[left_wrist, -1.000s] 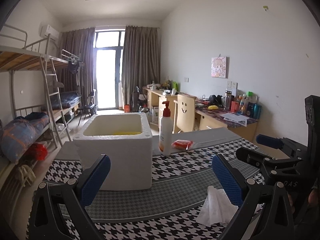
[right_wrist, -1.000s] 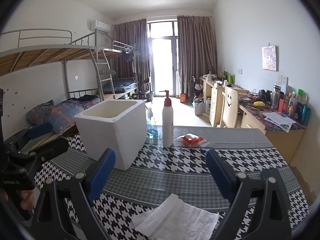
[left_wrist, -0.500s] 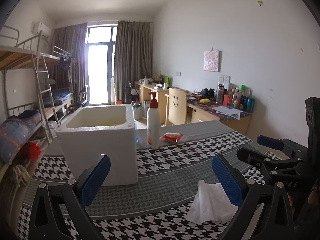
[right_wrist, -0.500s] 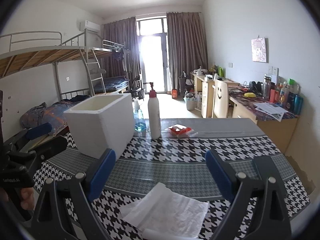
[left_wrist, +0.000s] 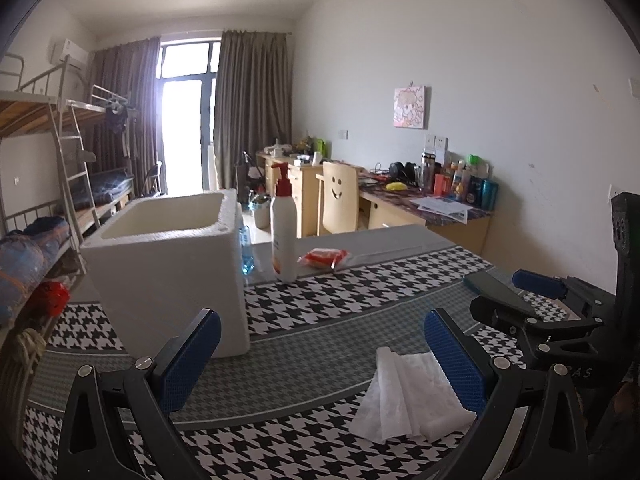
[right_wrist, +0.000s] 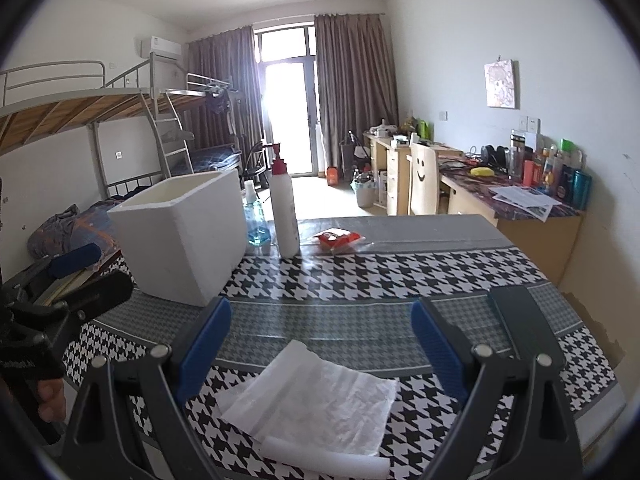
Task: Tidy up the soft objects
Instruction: 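Lower both open tools down onto the white tissue sheet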
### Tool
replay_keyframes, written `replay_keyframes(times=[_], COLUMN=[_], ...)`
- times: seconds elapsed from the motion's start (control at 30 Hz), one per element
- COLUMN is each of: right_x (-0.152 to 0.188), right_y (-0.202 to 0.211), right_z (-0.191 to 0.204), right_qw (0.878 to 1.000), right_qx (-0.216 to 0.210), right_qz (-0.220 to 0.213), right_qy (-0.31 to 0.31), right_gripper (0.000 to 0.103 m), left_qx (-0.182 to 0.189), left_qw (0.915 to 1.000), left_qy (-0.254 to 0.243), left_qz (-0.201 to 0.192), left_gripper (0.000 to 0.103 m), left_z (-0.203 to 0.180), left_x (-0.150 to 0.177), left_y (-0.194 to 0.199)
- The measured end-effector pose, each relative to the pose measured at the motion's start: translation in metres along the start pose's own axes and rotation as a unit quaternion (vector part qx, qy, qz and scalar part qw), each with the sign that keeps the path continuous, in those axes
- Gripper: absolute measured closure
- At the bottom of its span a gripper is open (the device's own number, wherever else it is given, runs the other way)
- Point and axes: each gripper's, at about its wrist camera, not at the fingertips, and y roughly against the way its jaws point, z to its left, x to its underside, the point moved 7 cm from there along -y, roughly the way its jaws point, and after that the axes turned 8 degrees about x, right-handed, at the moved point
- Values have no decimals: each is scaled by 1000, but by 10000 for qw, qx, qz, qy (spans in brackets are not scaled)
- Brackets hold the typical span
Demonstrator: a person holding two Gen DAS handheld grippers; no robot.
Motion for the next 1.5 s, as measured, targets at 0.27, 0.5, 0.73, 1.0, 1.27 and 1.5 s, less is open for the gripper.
replay_keyframes(times=[0.27, 0.5, 0.73, 1.0, 1.27, 1.5], right_x=[9, 17, 27, 36, 52, 67], right_y=[-1, -3, 0, 8, 10, 6], right_z=[-7, -19, -31, -39, -46, -51], right_qw=[9999, 9997, 9992, 9990, 9986, 9981], right_qx=[62, 127, 249, 357, 300, 209], right_qz=[92, 172, 263, 265, 414, 580], right_qy=[-28, -93, -154, -68, -92, -66], right_gripper=[9, 9, 9, 9, 9, 9], left_qx=[72, 161, 275, 410, 480, 565], left_qw=[9998, 9992, 9980, 9967, 9935, 9899], left_qy=[-44, -83, -131, -158, -234, -299], left_qz=[171, 344, 545, 683, 1010, 1265], left_gripper=[1, 1, 1, 1, 1, 1], left_z=[-7, -14, -26, -36, -45, -54], left_x=[9, 16, 25, 30, 43, 53], left_y=[-10, -21, -34, -39, -58, -73])
